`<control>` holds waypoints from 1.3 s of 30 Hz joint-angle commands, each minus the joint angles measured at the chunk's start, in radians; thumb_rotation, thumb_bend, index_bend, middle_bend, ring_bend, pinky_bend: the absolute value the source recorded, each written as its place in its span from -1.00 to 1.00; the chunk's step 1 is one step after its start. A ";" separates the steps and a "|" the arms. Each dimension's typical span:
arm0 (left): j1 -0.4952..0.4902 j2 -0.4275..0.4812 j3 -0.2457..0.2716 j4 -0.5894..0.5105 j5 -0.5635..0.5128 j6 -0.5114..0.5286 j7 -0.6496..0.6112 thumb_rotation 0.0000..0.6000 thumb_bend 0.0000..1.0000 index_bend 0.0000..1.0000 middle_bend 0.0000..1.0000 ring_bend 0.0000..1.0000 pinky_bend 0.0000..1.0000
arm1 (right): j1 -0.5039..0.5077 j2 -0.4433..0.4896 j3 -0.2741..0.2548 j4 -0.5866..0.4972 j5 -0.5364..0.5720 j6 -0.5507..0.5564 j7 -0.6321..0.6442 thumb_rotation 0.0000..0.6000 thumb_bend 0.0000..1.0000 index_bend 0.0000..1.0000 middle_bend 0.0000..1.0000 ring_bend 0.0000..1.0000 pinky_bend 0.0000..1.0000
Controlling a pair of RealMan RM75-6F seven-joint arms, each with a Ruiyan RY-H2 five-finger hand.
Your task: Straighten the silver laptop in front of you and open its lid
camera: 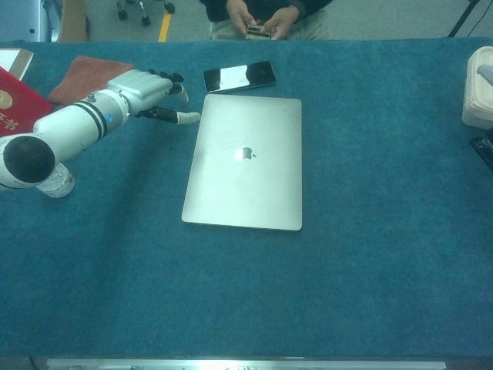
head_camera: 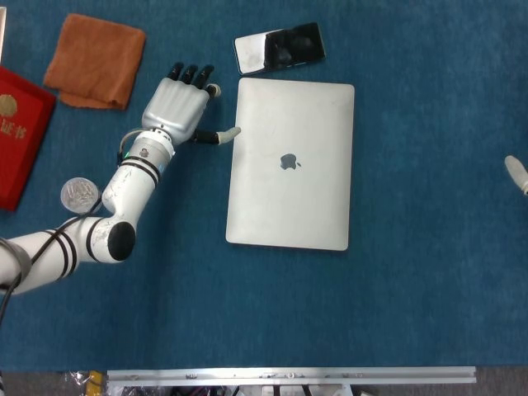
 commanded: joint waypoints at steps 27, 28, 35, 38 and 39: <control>-0.017 -0.049 -0.002 -0.047 -0.022 -0.002 0.008 -0.86 -0.72 -0.61 -1.00 -1.00 -1.00 | -0.012 0.011 0.008 0.007 -0.001 0.022 0.021 1.00 -0.57 -0.99 -0.64 -0.96 -0.81; -0.017 -0.049 -0.001 -0.055 -0.020 0.000 0.010 -0.86 -0.72 -0.61 -1.00 -1.00 -1.00 | -0.012 0.010 0.008 0.007 -0.001 0.022 0.022 1.00 -0.57 -0.99 -0.64 -0.96 -0.81; -0.017 -0.039 0.012 -0.120 0.000 0.023 0.026 -0.86 -0.72 -0.61 -1.00 -1.00 -1.00 | -0.012 0.010 0.013 0.010 -0.002 0.027 0.026 1.00 -0.57 -0.99 -0.64 -0.96 -0.81; -0.018 -0.027 0.015 -0.158 0.015 0.040 0.035 -0.86 -0.72 -0.61 -1.00 -1.00 -1.00 | -0.011 0.011 0.014 0.008 -0.003 0.026 0.030 1.00 -0.57 -0.99 -0.64 -0.96 -0.81; -0.018 -0.020 0.016 -0.174 0.023 0.049 0.039 -0.87 -0.72 -0.61 -1.00 -1.00 -1.00 | -0.010 0.012 0.014 0.008 -0.003 0.025 0.031 1.00 -0.57 -0.99 -0.64 -0.96 -0.81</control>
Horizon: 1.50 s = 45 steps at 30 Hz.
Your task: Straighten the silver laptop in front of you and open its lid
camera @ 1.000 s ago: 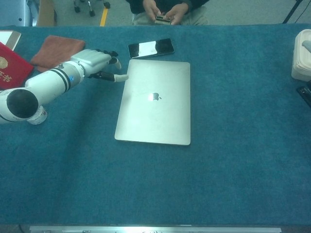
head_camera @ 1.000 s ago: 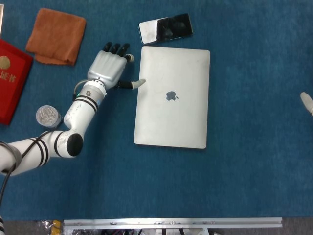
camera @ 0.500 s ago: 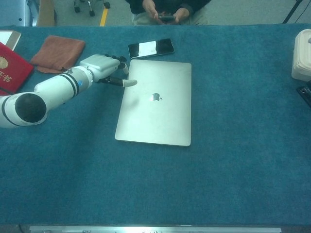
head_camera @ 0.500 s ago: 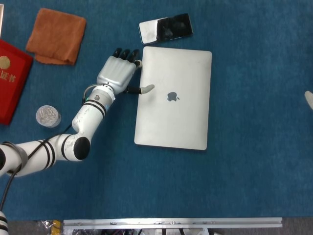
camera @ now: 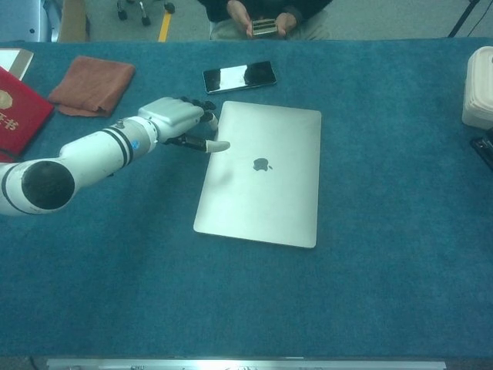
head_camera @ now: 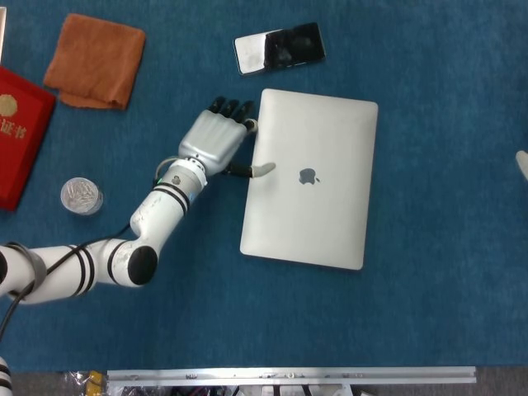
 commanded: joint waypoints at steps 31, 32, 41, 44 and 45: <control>0.370 0.500 0.055 -0.476 0.414 0.490 -0.239 1.00 -0.72 -0.74 -1.00 -1.00 -1.00 | 0.078 0.012 -0.063 0.005 -0.122 -0.129 0.000 1.00 -0.56 -0.99 -0.64 -0.96 -0.81; 0.386 0.514 0.058 -0.484 0.424 0.506 -0.246 1.00 -0.72 -0.74 -1.00 -1.00 -1.00 | 0.082 0.011 -0.066 0.006 -0.128 -0.134 -0.003 1.00 -0.57 -0.99 -0.64 -0.96 -0.81; 0.534 0.614 0.077 -0.520 0.490 0.641 -0.344 1.00 -0.72 -0.74 -1.00 -1.00 -1.00 | 0.128 -0.027 -0.083 0.040 -0.170 -0.191 -0.031 1.00 -0.70 -0.99 -0.65 -0.96 -0.81; 0.568 0.632 0.080 -0.520 0.504 0.666 -0.351 1.00 -0.72 -0.74 -1.00 -1.00 -1.00 | 0.153 -0.055 -0.090 0.058 -0.198 -0.219 -0.052 1.00 -0.72 -0.99 -0.65 -0.96 -0.81; 0.579 0.640 0.080 -0.519 0.508 0.673 -0.354 1.00 -0.72 -0.74 -1.00 -1.00 -1.00 | 0.164 -0.067 -0.092 0.066 -0.210 -0.229 -0.064 1.00 -0.73 -0.99 -0.65 -0.96 -0.81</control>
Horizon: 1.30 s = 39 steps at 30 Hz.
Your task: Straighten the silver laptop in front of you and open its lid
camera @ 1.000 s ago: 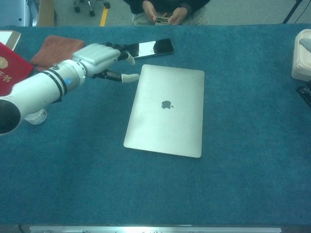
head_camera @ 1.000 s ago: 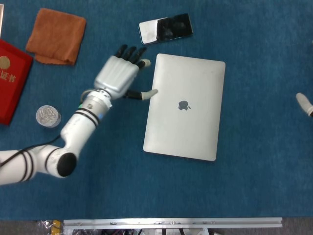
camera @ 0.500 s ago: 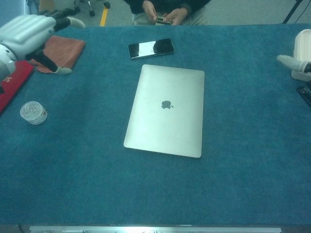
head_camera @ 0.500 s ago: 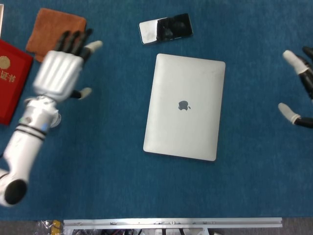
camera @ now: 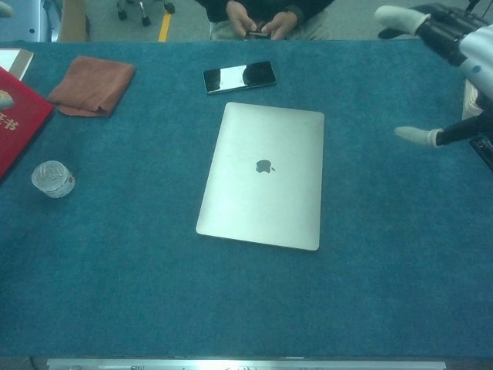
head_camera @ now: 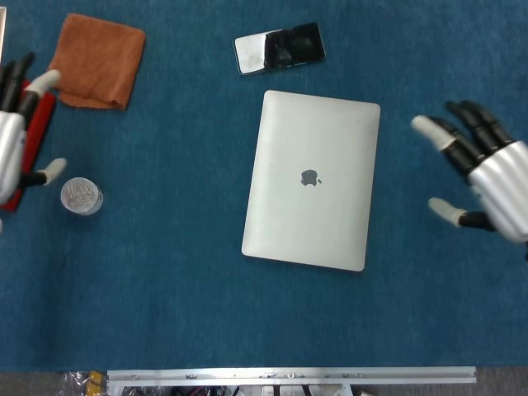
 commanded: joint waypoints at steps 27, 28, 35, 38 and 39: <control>0.199 0.062 0.012 0.024 0.126 0.070 -0.072 1.00 -0.72 -0.74 -1.00 -1.00 -1.00 | 0.109 -0.198 -0.136 0.261 -0.127 -0.135 -0.100 1.00 -0.96 -0.99 -0.77 -1.00 -0.80; 0.203 0.061 0.010 0.024 0.130 0.072 -0.074 1.00 -0.72 -0.74 -1.00 -1.00 -1.00 | 0.109 -0.208 -0.140 0.270 -0.130 -0.136 -0.102 1.00 -0.97 -0.99 -0.77 -1.00 -0.80; 0.229 0.070 0.006 0.019 0.157 0.083 -0.086 1.00 -0.72 -0.74 -1.00 -1.00 -1.00 | 0.117 -0.272 -0.162 0.333 -0.143 -0.147 -0.120 1.00 -0.98 -0.99 -0.79 -1.00 -0.81; 0.239 0.072 0.005 0.021 0.166 0.085 -0.095 1.00 -0.72 -0.74 -1.00 -1.00 -1.00 | 0.120 -0.296 -0.169 0.358 -0.145 -0.155 -0.129 1.00 -0.99 -1.00 -0.80 -1.00 -0.82; 0.243 0.072 0.005 0.022 0.171 0.087 -0.098 1.00 -0.72 -0.74 -1.00 -1.00 -1.00 | 0.121 -0.304 -0.172 0.366 -0.143 -0.159 -0.131 1.00 -0.99 -1.00 -0.80 -1.00 -0.82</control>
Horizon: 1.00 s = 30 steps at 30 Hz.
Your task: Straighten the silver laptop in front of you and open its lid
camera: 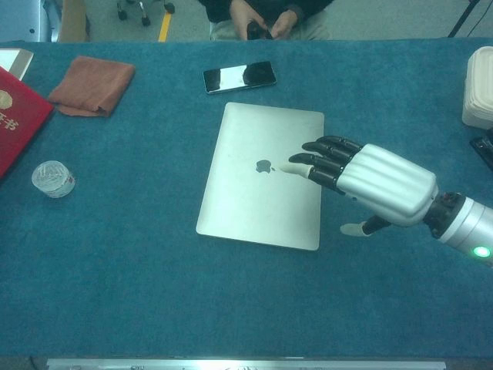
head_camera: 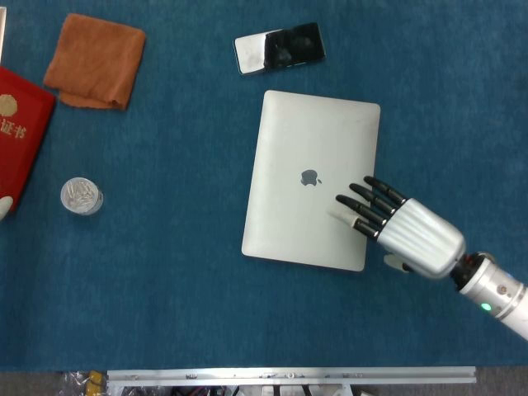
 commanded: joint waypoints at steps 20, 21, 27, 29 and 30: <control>0.046 -0.001 -0.018 0.039 0.026 -0.013 -0.064 1.00 -0.72 -0.74 -1.00 -1.00 -1.00 | 0.021 -0.118 -0.025 0.121 0.038 -0.044 -0.027 1.00 -0.99 -1.00 -0.81 -1.00 -0.83; 0.047 -0.002 -0.019 0.041 0.026 -0.014 -0.067 1.00 -0.72 -0.74 -1.00 -1.00 -1.00 | 0.022 -0.122 -0.026 0.125 0.039 -0.044 -0.027 1.00 -0.99 -1.00 -0.81 -1.00 -0.83; 0.053 -0.005 -0.028 0.053 0.027 -0.017 -0.076 1.00 -0.72 -0.74 -1.00 -1.00 -1.00 | 0.028 -0.144 -0.024 0.136 0.047 -0.045 -0.036 1.00 -0.99 -1.00 -0.81 -1.00 -0.83; 0.056 -0.005 -0.030 0.058 0.029 -0.017 -0.082 1.00 -0.72 -0.74 -1.00 -1.00 -1.00 | 0.030 -0.150 -0.023 0.137 0.049 -0.045 -0.041 1.00 -0.99 -1.00 -0.81 -1.00 -0.83; 0.057 -0.004 -0.030 0.058 0.030 -0.016 -0.084 1.00 -0.72 -0.74 -1.00 -1.00 -1.00 | 0.031 -0.152 -0.023 0.139 0.050 -0.045 -0.044 1.00 -0.99 -1.00 -0.81 -1.00 -0.83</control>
